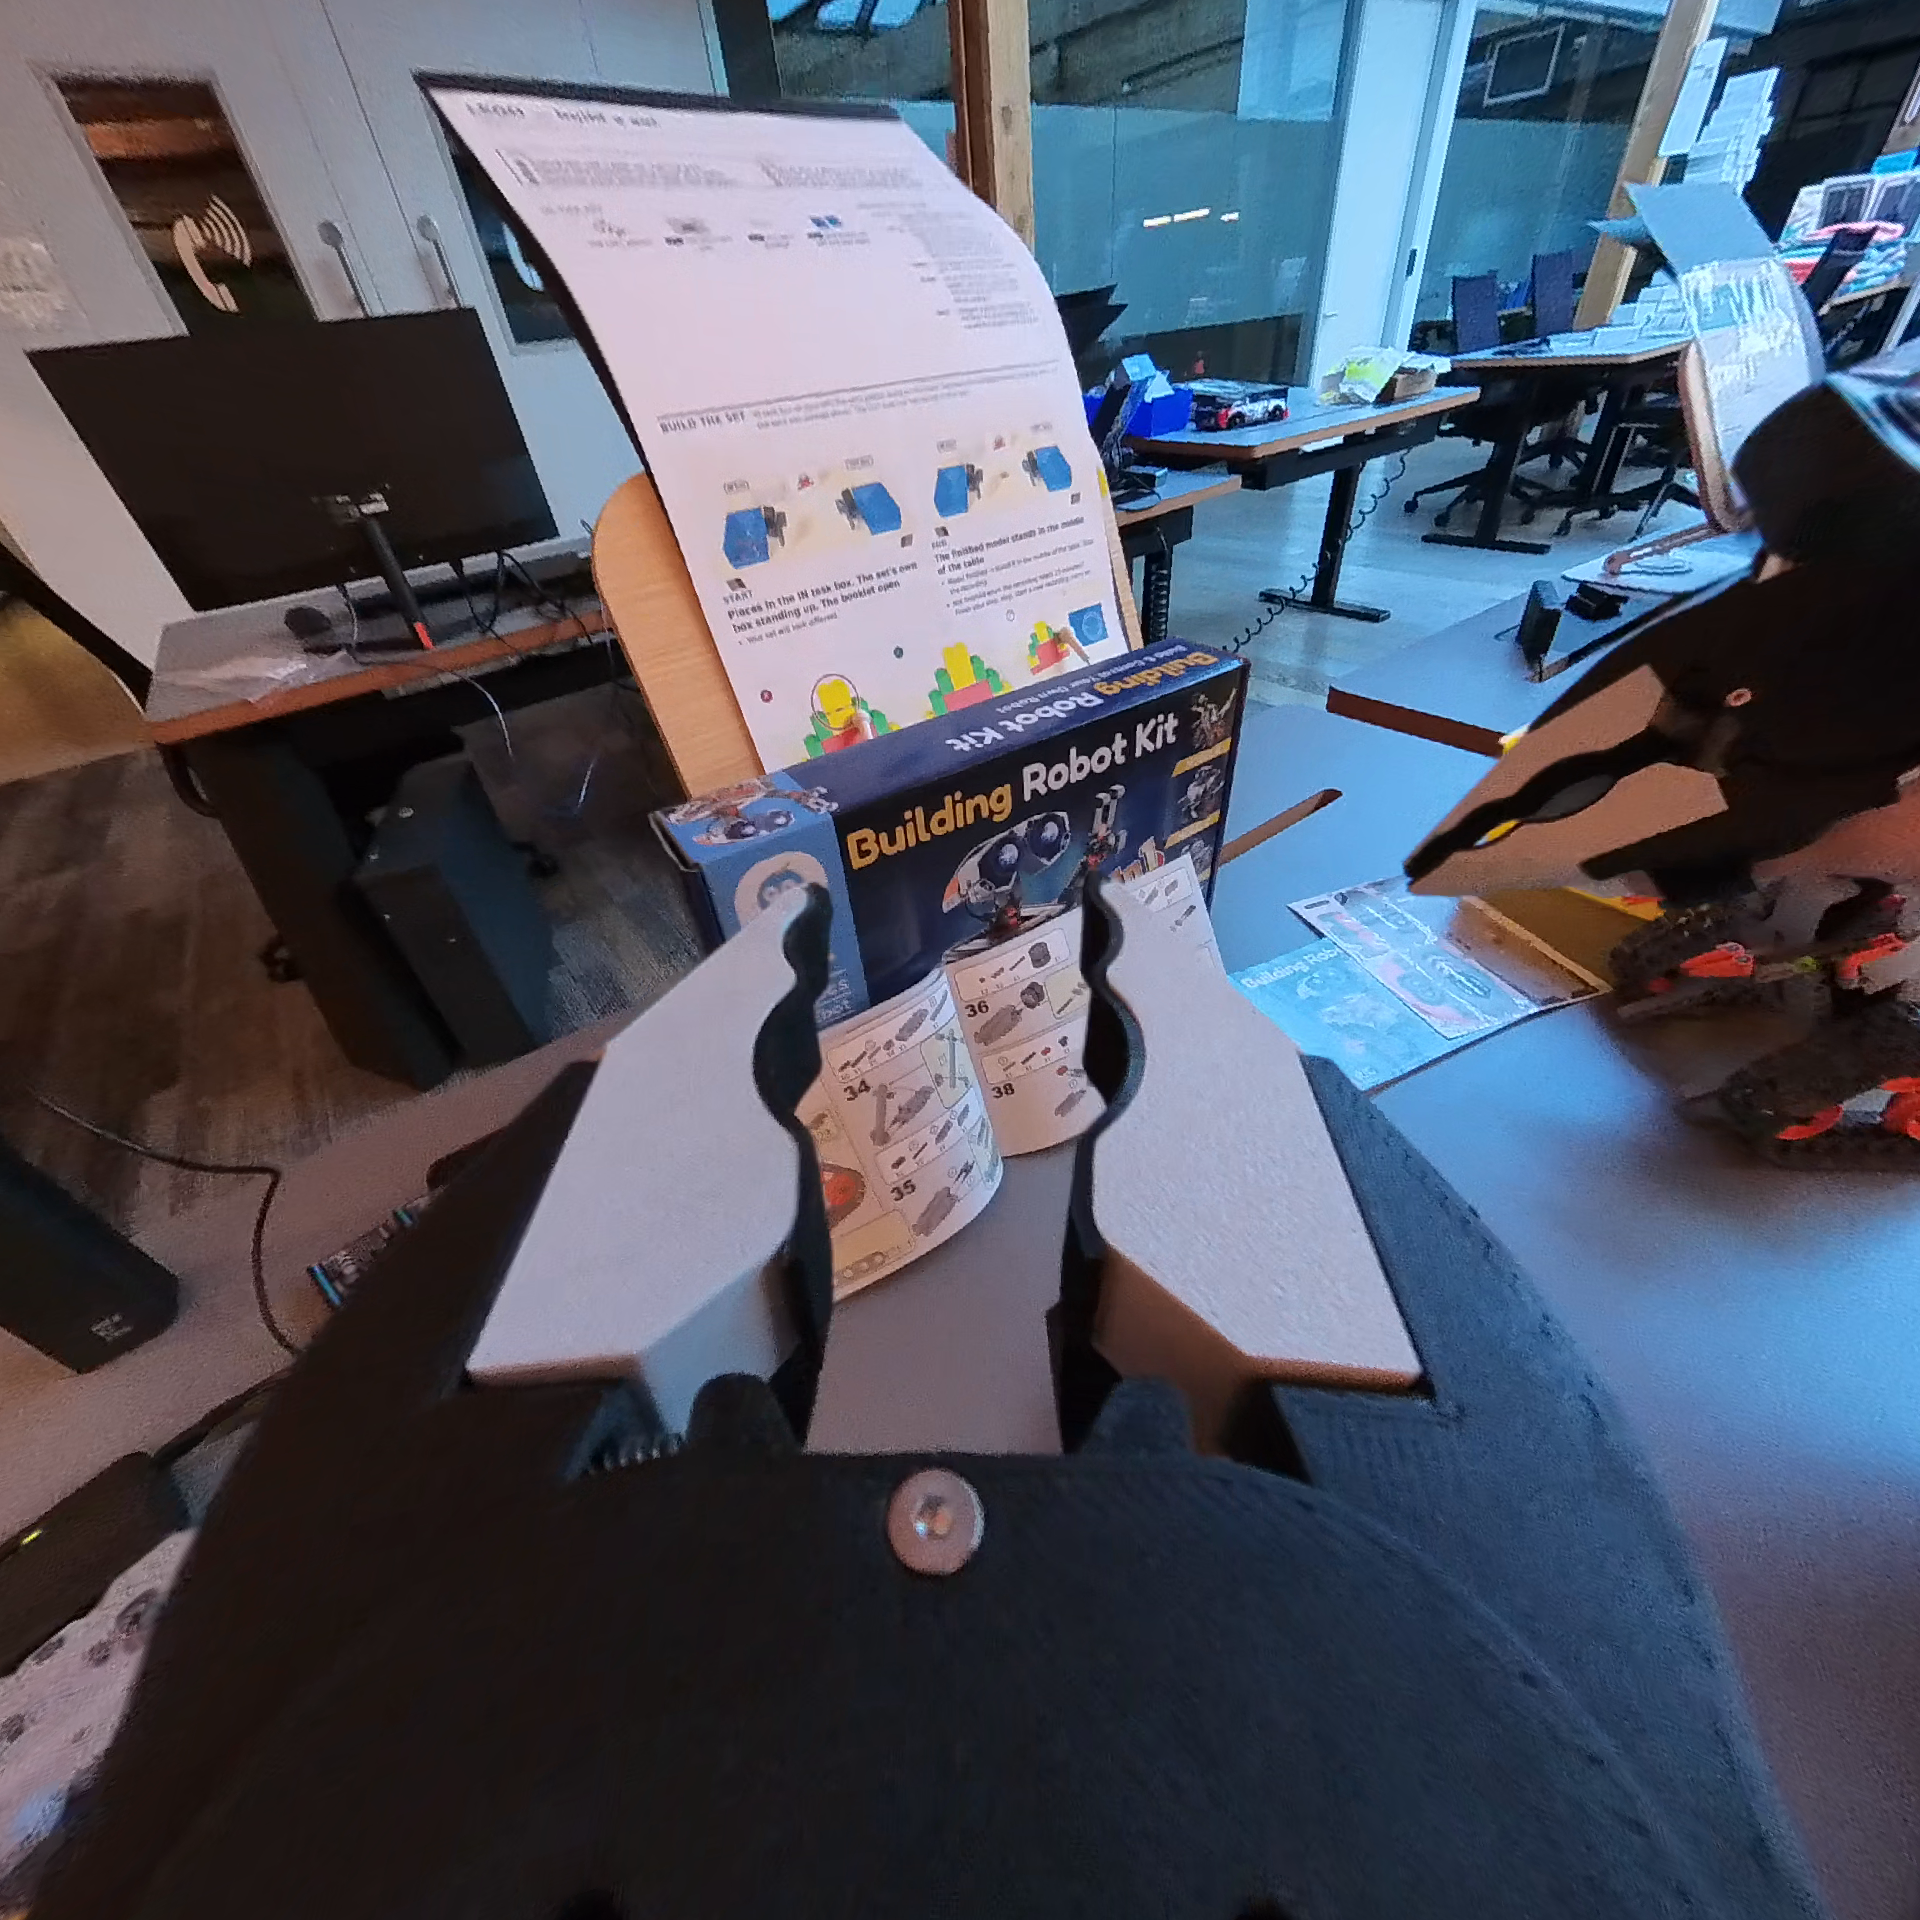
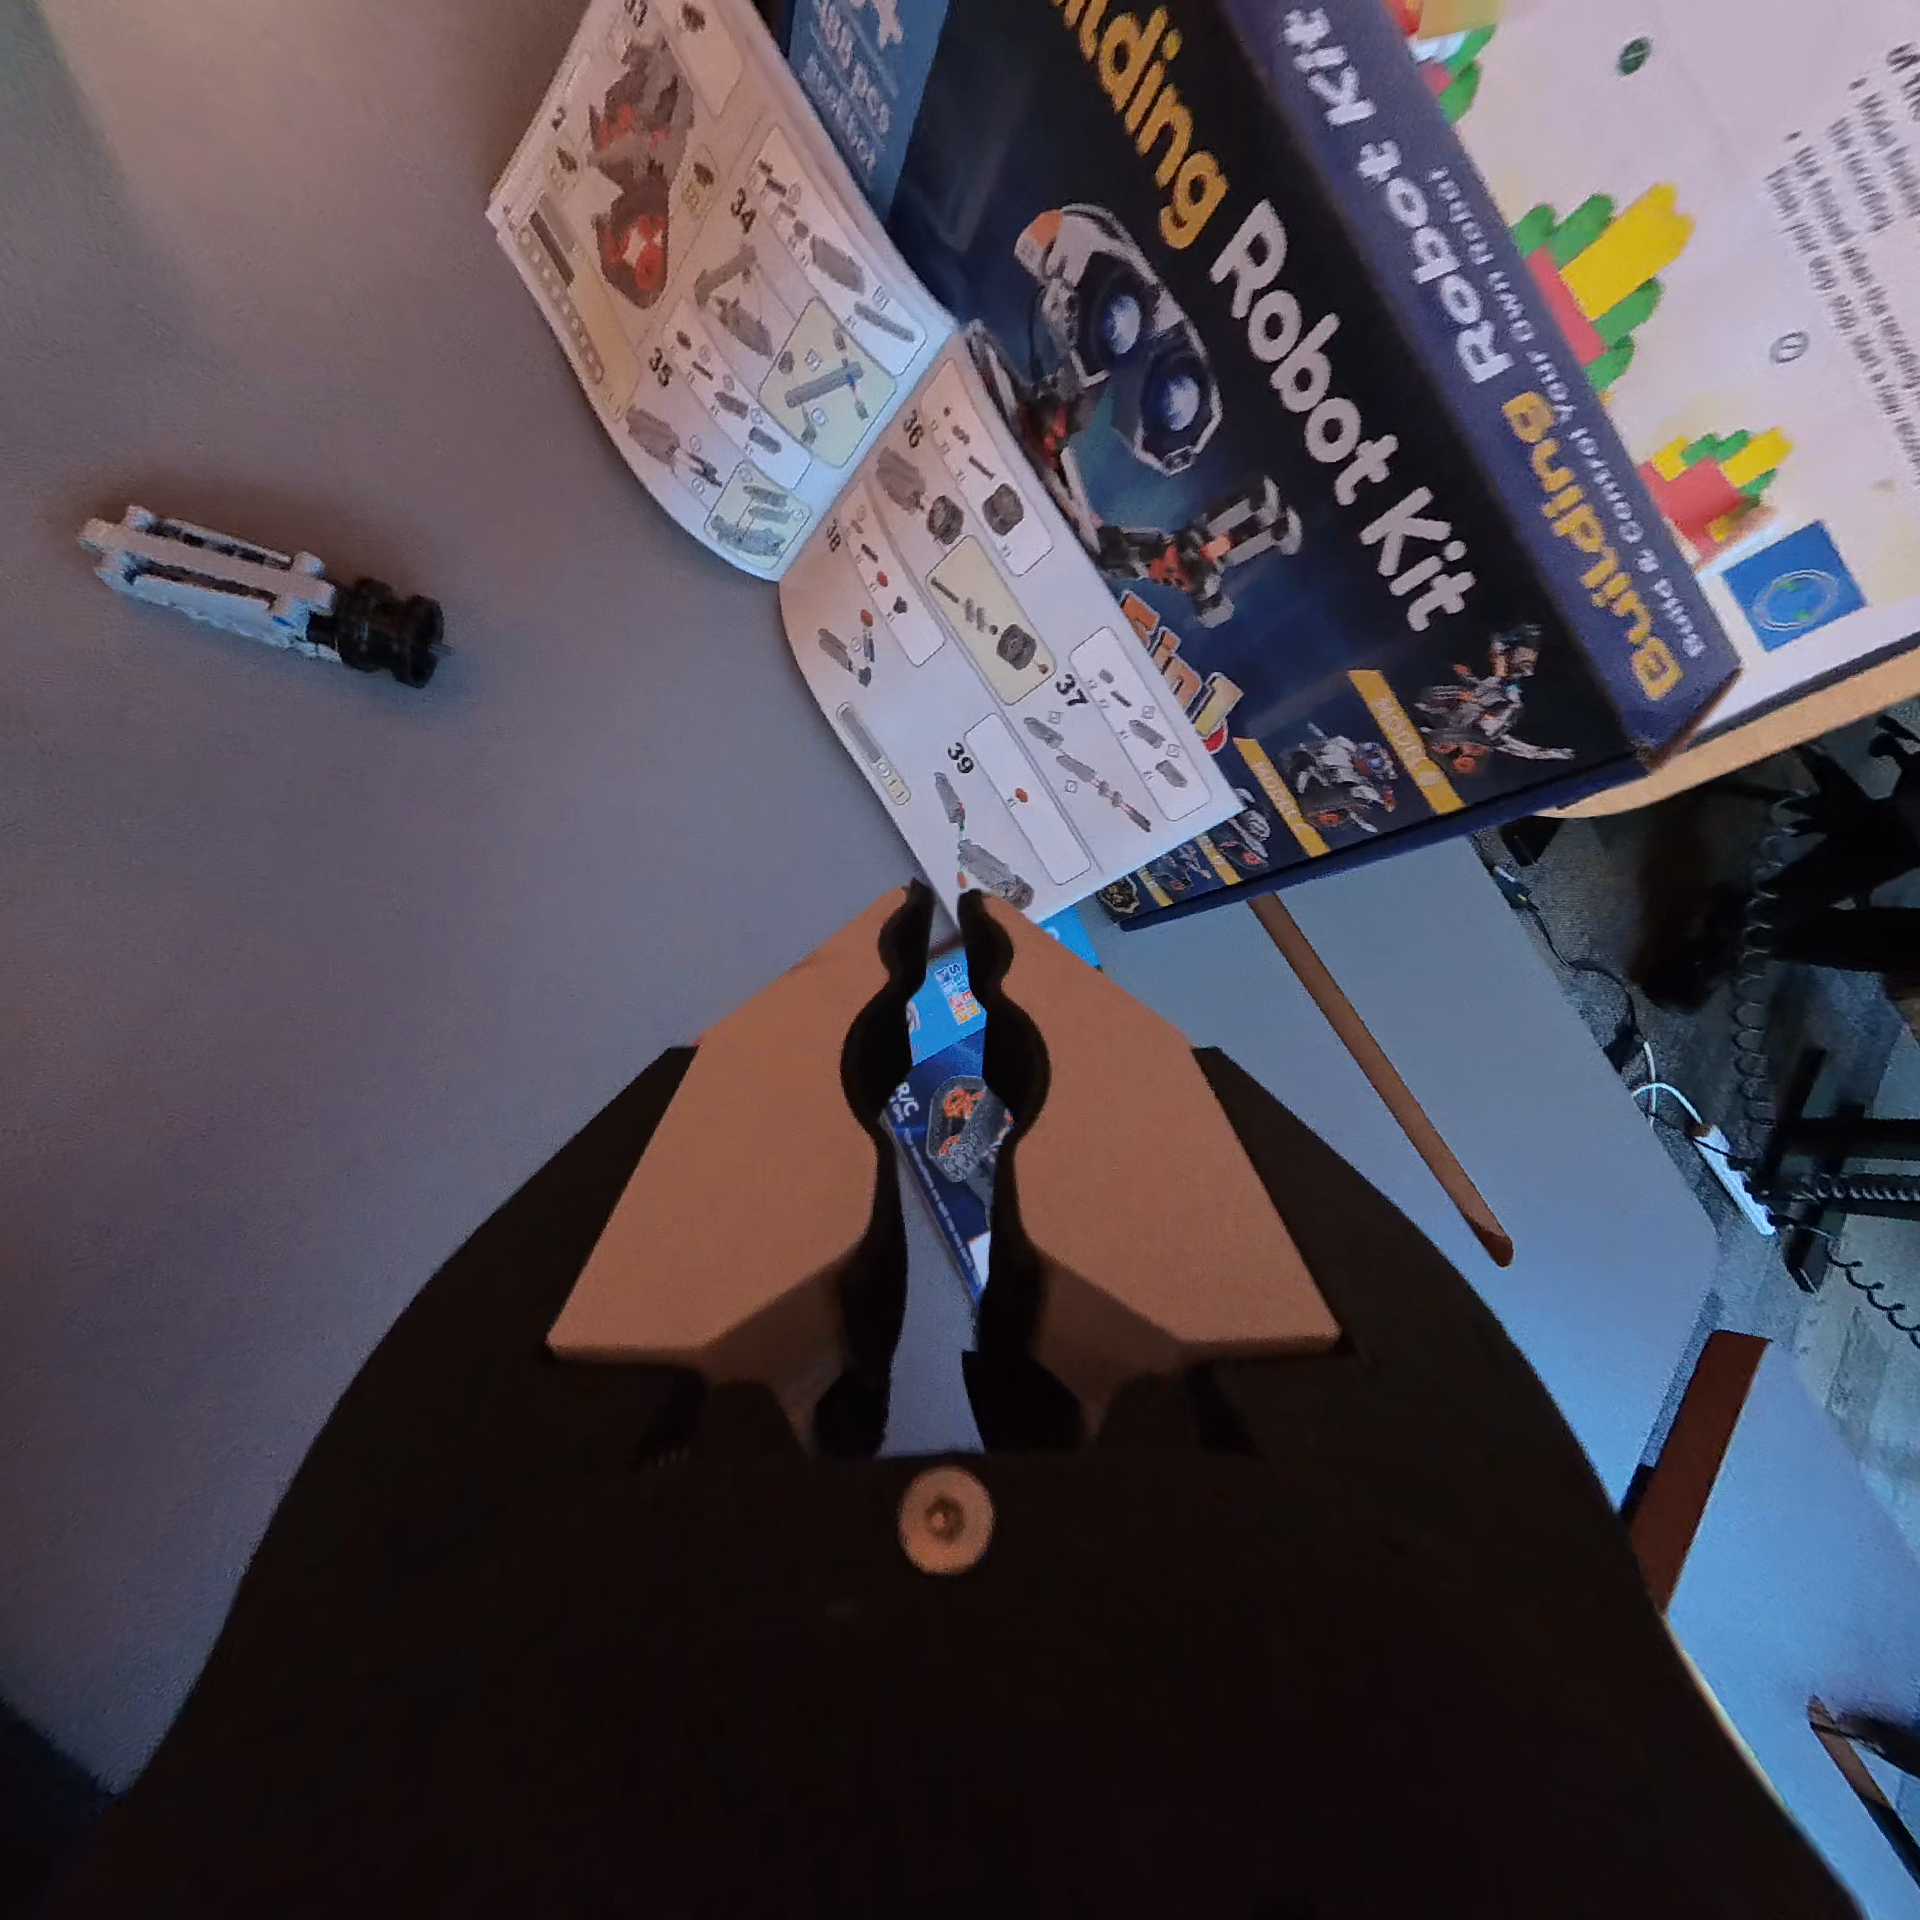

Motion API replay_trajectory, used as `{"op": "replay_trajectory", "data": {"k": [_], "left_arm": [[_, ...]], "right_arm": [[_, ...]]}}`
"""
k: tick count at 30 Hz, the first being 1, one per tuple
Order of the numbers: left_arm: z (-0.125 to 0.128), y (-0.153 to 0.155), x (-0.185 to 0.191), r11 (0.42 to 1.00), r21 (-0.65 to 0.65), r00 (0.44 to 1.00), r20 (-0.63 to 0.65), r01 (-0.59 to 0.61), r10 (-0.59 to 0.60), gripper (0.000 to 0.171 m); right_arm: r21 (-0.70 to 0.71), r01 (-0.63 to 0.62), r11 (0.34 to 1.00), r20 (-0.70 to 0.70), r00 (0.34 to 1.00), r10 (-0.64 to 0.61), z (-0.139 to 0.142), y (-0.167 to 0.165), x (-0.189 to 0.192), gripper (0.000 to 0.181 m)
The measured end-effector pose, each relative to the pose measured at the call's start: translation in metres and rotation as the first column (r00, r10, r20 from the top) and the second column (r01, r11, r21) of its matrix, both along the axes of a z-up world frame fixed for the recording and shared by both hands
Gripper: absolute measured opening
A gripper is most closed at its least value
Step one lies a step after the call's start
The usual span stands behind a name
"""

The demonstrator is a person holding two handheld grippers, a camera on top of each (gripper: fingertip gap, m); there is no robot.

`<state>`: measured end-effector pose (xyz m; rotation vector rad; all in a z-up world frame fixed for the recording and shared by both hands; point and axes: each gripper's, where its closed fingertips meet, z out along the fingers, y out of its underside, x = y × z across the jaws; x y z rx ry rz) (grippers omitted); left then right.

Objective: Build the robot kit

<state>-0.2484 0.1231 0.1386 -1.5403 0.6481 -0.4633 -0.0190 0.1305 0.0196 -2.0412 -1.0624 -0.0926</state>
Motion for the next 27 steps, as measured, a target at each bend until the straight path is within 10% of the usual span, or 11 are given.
{"op": "replay_trajectory", "data": {"k": [27], "left_arm": [[0.003, -0.021, 0.019, 1.000, 0.025, 0.995, -0.095, 0.019, -0.017, 0.039]], "right_arm": [[0.038, -0.026, 0.999, 0.060, 0.998, 0.024, 0.000, -0.001, -0.006, 0.003]]}}
